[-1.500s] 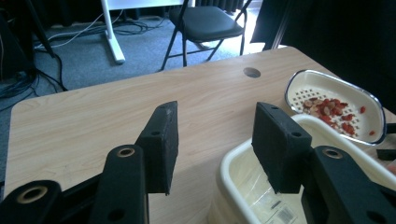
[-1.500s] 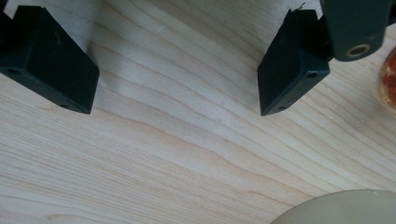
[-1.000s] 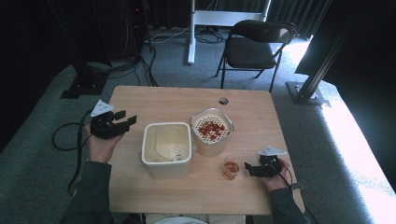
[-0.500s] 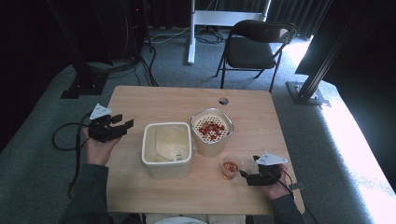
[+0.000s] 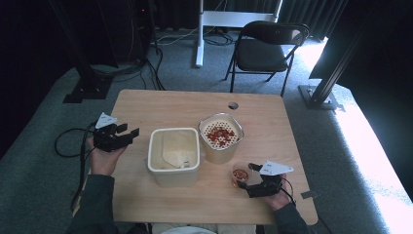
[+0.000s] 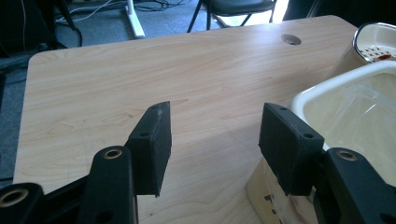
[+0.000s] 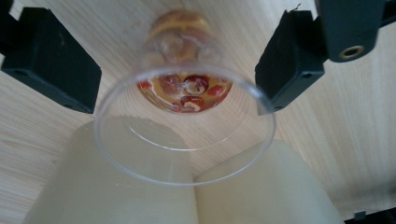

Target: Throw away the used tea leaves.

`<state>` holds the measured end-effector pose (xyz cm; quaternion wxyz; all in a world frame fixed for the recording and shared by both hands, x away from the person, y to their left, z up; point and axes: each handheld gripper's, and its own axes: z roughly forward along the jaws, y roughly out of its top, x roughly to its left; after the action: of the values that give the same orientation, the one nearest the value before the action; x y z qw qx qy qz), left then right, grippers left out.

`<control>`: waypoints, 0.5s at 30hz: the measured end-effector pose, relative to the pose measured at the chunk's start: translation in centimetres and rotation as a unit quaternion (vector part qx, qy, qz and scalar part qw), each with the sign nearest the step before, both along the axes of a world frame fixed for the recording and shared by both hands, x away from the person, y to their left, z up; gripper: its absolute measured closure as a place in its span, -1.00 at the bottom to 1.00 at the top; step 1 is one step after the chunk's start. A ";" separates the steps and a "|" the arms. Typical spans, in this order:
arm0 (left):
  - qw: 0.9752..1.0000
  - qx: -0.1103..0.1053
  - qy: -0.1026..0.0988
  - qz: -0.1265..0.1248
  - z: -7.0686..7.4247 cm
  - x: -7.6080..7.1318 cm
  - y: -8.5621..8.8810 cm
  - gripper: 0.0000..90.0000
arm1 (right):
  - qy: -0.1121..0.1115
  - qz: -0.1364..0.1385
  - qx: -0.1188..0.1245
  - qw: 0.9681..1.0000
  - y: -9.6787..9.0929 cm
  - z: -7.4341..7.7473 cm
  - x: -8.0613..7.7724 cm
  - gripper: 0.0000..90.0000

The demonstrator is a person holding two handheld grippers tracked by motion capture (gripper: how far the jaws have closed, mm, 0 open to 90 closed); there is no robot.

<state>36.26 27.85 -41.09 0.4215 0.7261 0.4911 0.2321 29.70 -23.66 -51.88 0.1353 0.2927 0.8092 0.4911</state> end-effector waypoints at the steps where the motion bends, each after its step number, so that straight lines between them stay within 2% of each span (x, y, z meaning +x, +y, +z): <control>1: 1.000 0.001 0.000 0.001 -0.1 0.0 0.0 0.00 | 0.001 0.004 0.005 1.000 0.1 -0.1 0.2 -0.66; 6: 1.000 0.000 0.001 0.004 -0.7 0.1 0.1 0.00 | -0.002 0.013 0.015 1.000 0.7 -0.4 0.7 -0.51; 7: 1.000 0.000 0.003 0.005 -1.2 0.2 0.1 0.00 | -0.007 0.018 0.021 1.000 1.0 -0.4 0.9 -0.42; 10: 1.000 0.004 0.006 0.007 -2.0 0.2 0.1 0.00 | -0.010 0.020 0.022 1.000 1.3 -0.3 1.0 -0.36; 13: 1.000 0.007 0.009 0.010 -2.9 0.2 0.2 0.00 | -0.016 0.008 0.020 1.000 1.3 -0.3 1.4 -0.30; 15: 1.000 0.008 0.012 0.014 -3.6 0.2 0.4 0.00 | -0.022 -0.009 0.017 1.000 0.8 -0.1 1.4 -0.28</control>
<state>36.42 28.23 -44.66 0.4063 0.7252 0.5047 0.2330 31.08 -22.83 -52.03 0.1524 0.2917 0.7950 0.5096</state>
